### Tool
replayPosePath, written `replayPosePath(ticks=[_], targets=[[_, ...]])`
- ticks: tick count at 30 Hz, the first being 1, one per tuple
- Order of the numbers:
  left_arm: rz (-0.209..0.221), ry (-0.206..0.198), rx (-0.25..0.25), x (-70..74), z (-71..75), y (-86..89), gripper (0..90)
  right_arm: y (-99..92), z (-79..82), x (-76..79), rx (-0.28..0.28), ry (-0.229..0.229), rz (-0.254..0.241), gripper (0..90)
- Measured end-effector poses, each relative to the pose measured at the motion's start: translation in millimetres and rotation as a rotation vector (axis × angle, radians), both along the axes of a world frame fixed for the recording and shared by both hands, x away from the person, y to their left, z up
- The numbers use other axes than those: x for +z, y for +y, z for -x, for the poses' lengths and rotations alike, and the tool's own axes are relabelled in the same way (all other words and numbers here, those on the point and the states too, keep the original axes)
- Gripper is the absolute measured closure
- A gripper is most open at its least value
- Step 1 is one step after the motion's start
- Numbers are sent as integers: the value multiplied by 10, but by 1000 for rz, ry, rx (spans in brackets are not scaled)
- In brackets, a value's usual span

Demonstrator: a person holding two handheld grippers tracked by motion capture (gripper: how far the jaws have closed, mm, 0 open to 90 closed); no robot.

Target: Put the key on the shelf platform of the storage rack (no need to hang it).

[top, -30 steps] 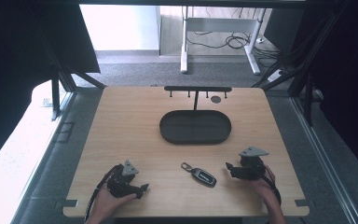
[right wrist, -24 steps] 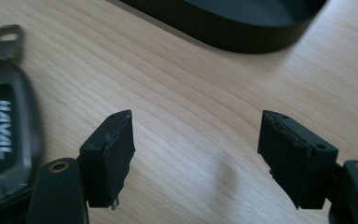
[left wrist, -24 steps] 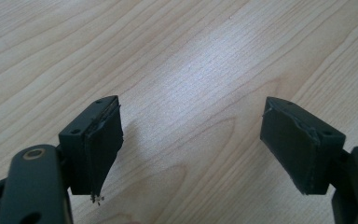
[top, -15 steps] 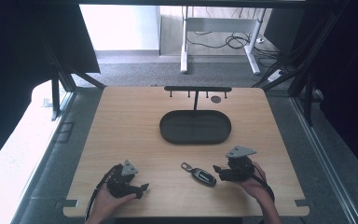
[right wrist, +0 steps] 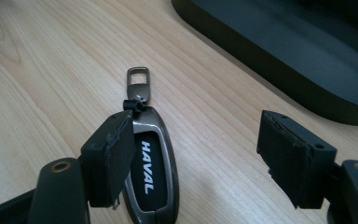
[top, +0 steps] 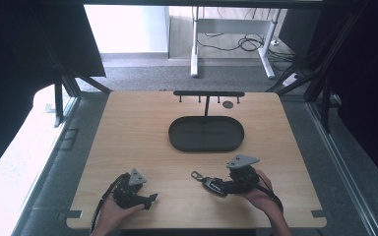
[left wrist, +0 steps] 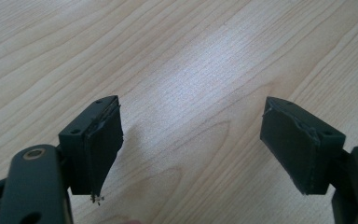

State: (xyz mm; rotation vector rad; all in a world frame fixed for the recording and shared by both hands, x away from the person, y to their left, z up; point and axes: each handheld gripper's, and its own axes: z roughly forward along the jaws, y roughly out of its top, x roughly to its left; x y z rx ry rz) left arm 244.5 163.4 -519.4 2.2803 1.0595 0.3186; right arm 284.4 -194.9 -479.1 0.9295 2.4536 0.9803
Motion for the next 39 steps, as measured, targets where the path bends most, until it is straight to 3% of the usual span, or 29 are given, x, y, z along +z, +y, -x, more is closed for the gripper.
replayPosePath(ticks=[7, 20, 25, 39], targets=[[1, -1, -1, 5, 3, -4, 214, 73, 1, -4, 23, 17, 15, 289], [2, 0, -2, 18, 5, 8, 215, 333, -14, -55, 96, 56, 95, 319], [7, -1, 3, 27, 0, 30, 214, 465, -76, -51, 136, 105, 174, 324], [11, -2, 1, 40, 4, 30, 214, 631, -248, -14, 159, 211, 350, 325]])
